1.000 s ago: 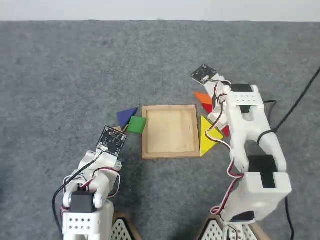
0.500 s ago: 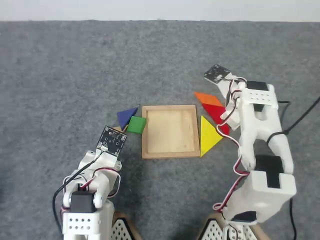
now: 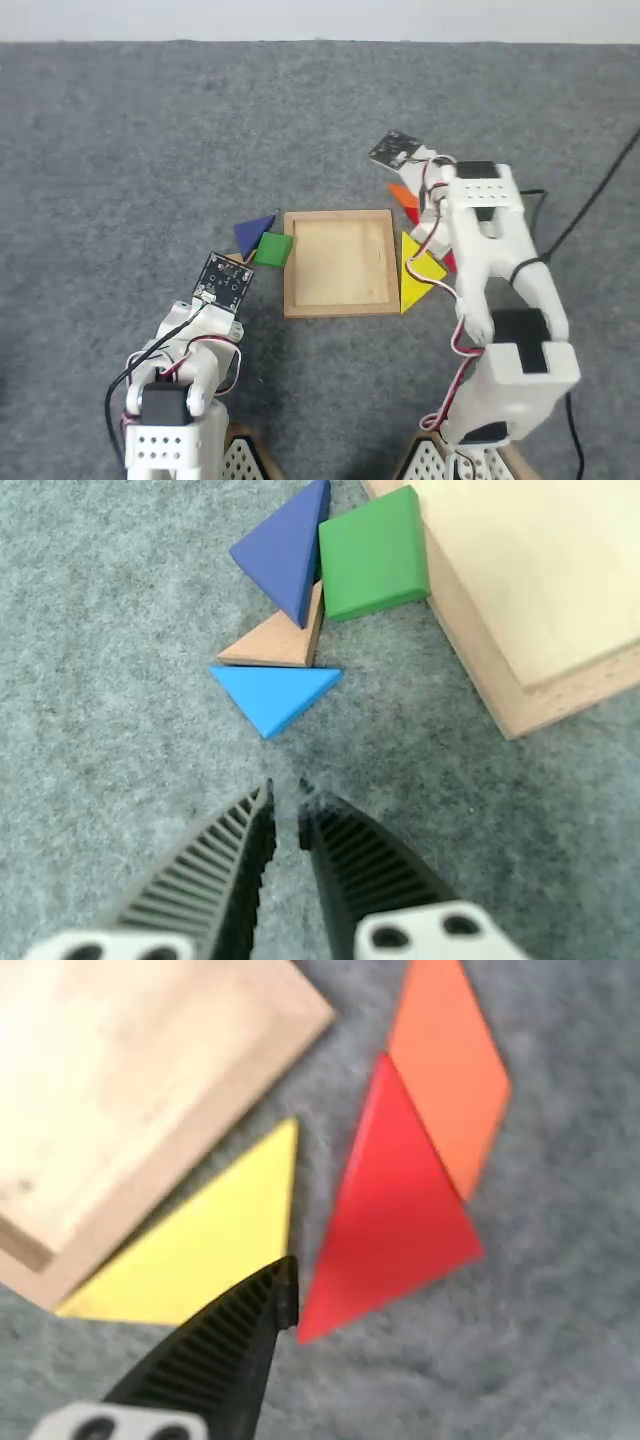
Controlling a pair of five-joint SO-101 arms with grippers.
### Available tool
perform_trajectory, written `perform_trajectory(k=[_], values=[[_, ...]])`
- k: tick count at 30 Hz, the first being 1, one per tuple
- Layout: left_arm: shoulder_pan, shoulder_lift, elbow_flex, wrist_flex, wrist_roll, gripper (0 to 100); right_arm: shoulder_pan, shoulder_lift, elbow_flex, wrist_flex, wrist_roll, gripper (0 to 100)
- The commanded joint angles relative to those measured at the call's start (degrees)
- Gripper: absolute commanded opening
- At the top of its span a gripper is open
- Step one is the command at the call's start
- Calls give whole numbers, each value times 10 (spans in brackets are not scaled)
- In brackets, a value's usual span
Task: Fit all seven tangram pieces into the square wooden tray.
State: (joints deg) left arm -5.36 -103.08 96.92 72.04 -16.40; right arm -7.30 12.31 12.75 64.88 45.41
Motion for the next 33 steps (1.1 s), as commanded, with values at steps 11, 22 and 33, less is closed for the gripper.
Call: perform_trajectory(k=[11,22,33], values=[[-2,-2,-5,3,2,42,23,129,-102,-57,-69,504],[-2,-2,-5,3,2,42,13,189,-158,10,-31,504],[-2,-2,-5,3,2,42,14,189,-157,22,-76,296]])
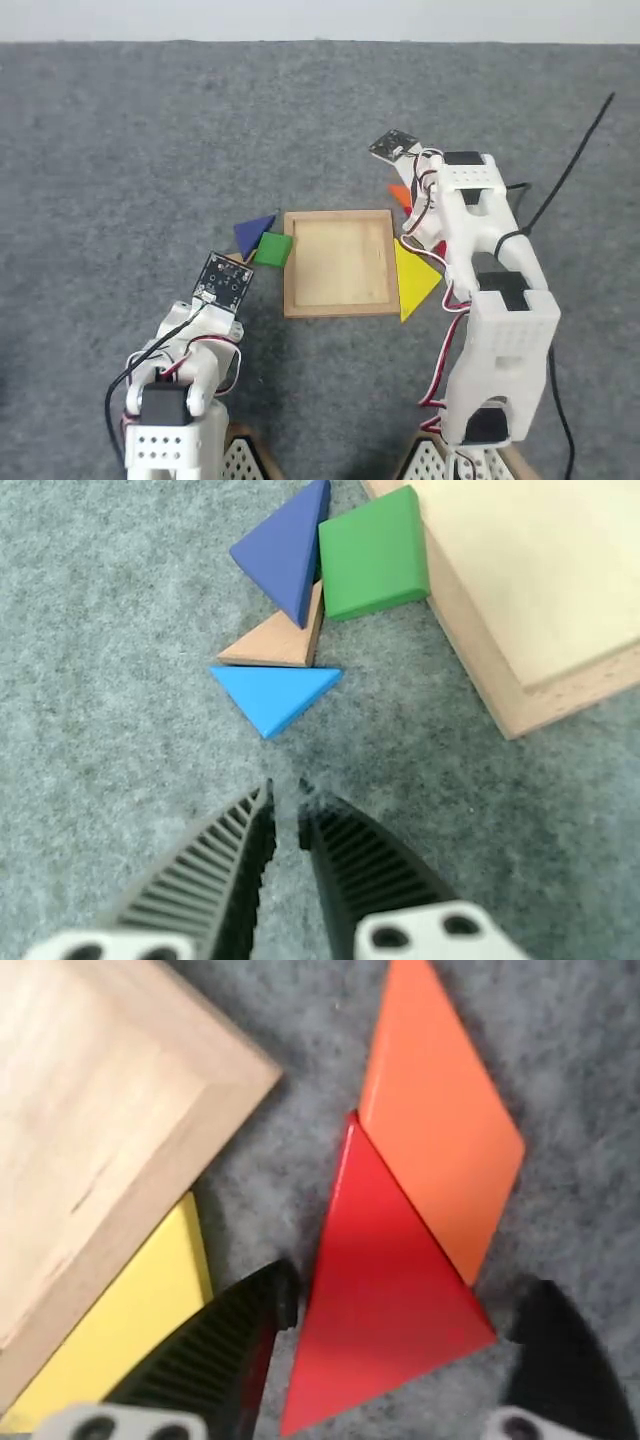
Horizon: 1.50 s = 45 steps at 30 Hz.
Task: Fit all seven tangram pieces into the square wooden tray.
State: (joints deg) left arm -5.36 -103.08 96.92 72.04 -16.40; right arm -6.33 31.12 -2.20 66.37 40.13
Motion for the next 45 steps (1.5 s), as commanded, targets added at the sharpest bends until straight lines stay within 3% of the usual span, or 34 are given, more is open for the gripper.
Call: perform_trajectory(k=[1,10,16,27,39,43,45], values=[[-2,-2,-5,3,2,42,6,1,-8,7,-33,296],[-2,-2,-5,3,2,42,32,2,-8,28,-86,289],[-2,-2,-5,3,2,42,62,2,-8,33,-122,172],[-2,-2,-5,3,2,42,132,-89,2,38,-180,191],[-2,-2,-5,3,2,42,146,-465,280,22,-244,195],[-2,-2,-5,3,2,42,139,-485,400,-76,-258,199],[-2,-2,-5,3,2,42,138,-464,408,-96,-262,251]])
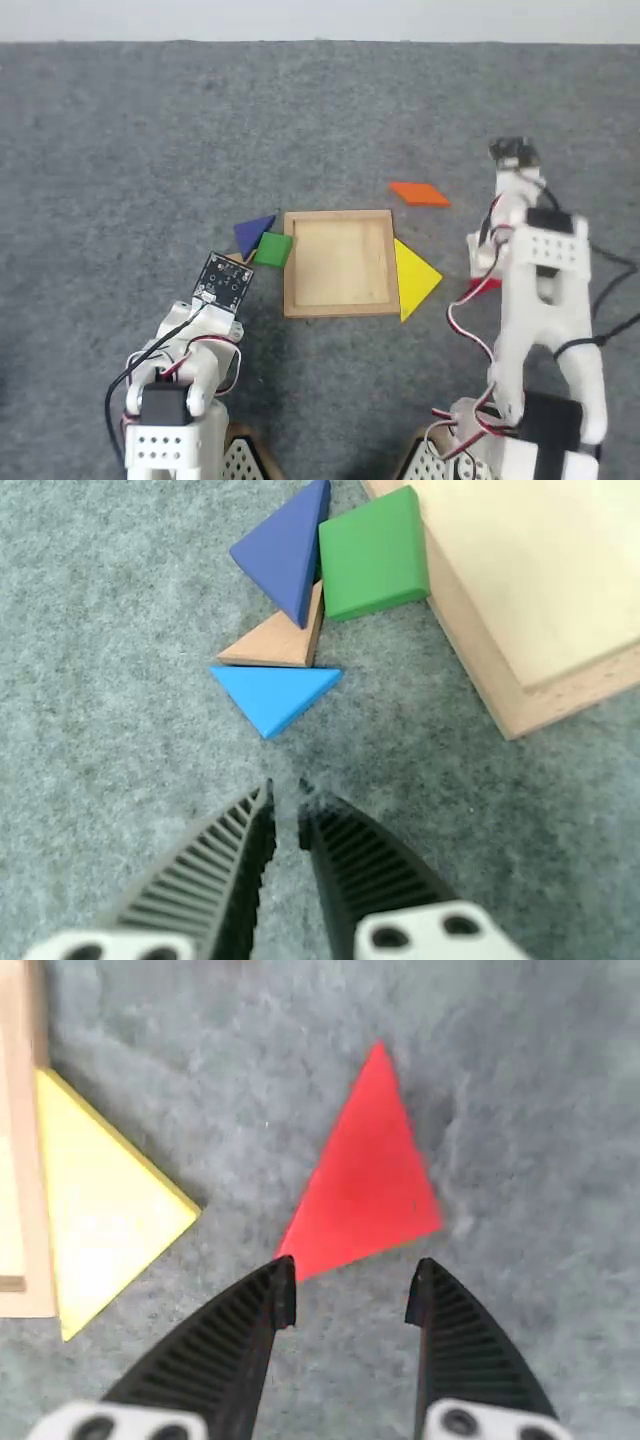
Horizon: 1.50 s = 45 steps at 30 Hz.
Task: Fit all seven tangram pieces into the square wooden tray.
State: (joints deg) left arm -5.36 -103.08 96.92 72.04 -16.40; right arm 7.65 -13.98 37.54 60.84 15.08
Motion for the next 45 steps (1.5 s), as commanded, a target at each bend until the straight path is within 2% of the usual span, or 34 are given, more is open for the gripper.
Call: perform_trajectory(k=[1,5,11,25,28,33,45], values=[[-2,-2,-5,3,2,42,0,0,3,-41,-15,284],[-2,-2,-5,3,2,42,1,45,-30,-43,-41,374],[-2,-2,-5,3,2,42,-5,118,-56,-65,-71,358],[-2,-2,-5,3,2,42,-13,270,-172,-61,-47,369],[-2,-2,-5,3,2,42,-11,295,-184,-61,-45,358],[-2,-2,-5,3,2,42,-12,307,-207,-44,-45,262],[-2,-2,-5,3,2,42,-13,269,-208,-10,-45,256]])
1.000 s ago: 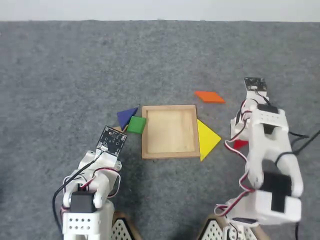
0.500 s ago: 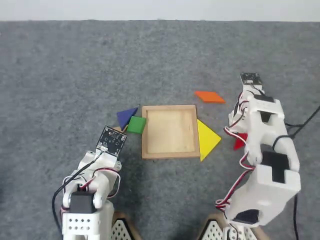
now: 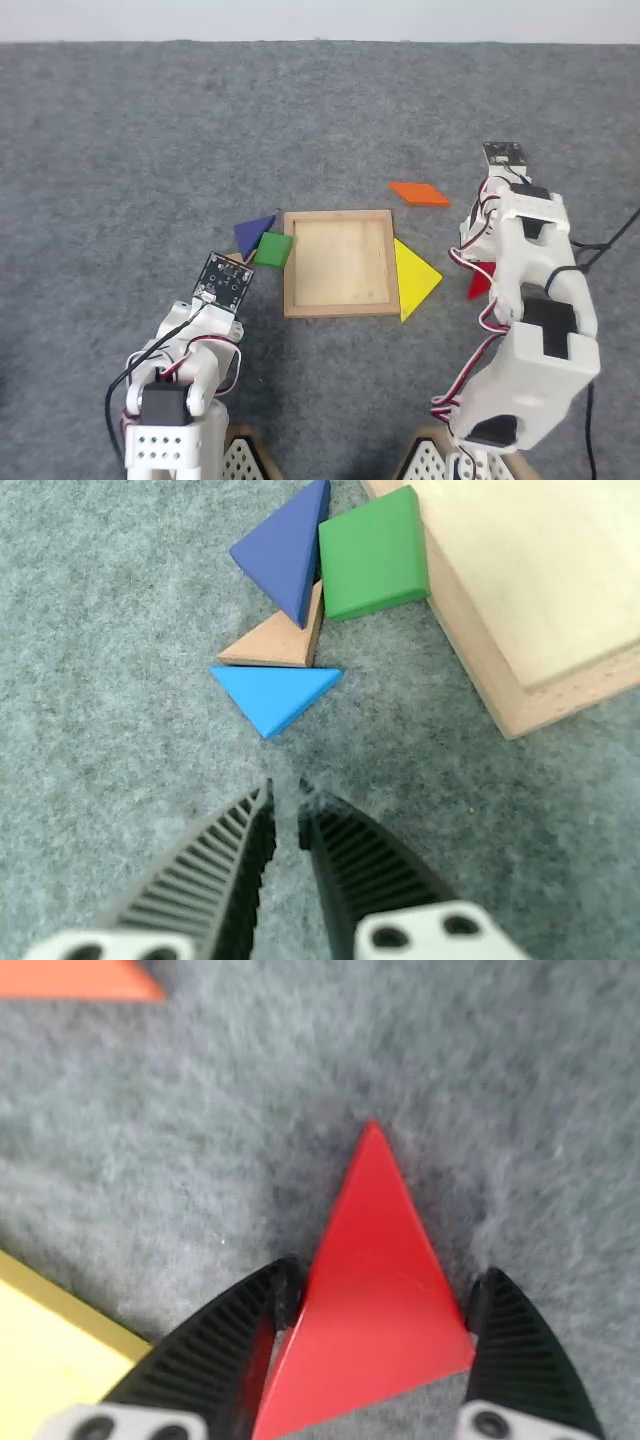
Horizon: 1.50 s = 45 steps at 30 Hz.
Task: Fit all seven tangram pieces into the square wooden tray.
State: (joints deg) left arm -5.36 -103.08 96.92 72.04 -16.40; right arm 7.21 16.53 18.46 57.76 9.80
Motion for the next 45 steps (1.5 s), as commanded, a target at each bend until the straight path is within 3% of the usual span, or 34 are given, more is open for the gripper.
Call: perform_trajectory(k=[1,12,19,30,45], values=[[-2,-2,-5,3,2,42,-8,-51,-18,27,8,256],[-2,-2,-5,3,2,42,-84,-166,-16,114,-9,259],[-2,-2,-5,3,2,42,-33,-145,28,65,-29,358],[-2,-2,-5,3,2,42,-51,-131,35,47,-14,308],[-2,-2,-5,3,2,42,9,-164,77,25,-30,310]])
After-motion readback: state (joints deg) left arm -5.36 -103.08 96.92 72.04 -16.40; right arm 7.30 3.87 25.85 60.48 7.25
